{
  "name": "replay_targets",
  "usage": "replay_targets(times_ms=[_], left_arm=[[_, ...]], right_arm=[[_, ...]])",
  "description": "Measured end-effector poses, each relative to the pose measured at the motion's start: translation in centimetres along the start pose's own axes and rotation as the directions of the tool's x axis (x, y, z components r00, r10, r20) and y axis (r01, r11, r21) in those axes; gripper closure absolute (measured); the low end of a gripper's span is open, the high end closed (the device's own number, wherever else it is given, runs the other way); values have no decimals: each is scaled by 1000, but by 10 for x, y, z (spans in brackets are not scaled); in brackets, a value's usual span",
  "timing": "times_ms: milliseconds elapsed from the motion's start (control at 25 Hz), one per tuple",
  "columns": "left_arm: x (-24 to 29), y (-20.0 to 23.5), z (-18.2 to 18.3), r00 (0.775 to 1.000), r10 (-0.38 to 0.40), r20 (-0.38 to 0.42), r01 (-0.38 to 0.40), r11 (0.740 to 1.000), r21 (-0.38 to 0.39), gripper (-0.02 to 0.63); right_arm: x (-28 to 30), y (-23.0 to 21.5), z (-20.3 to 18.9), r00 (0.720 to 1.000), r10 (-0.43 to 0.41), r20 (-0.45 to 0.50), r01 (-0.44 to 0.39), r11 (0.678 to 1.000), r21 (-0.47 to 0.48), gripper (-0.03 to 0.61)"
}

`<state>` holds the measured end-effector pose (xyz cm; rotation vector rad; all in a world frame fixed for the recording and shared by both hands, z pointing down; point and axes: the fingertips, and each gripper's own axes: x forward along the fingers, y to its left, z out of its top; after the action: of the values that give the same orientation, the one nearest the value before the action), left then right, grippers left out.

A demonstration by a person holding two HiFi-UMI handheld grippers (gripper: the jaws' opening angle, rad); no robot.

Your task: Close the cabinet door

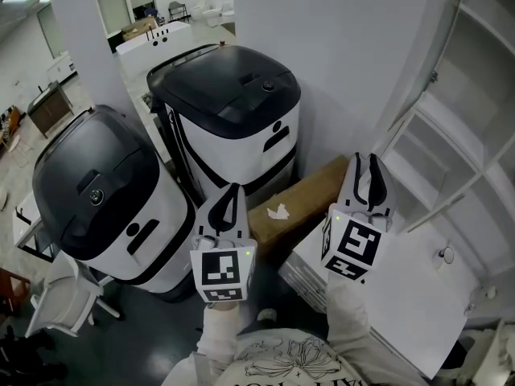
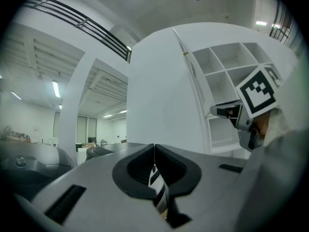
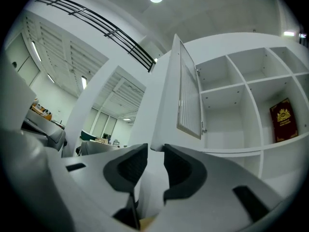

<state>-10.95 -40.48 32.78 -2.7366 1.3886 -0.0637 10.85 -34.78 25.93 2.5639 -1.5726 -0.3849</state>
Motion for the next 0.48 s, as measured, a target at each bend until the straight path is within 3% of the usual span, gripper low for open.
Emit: replay_targets(times_ms=[480], left_arm=[[2, 10, -7, 1000, 14, -11, -14, 1000, -10, 609]], right_arm=[[1, -3, 0, 999, -54, -7, 54, 999, 2, 486]])
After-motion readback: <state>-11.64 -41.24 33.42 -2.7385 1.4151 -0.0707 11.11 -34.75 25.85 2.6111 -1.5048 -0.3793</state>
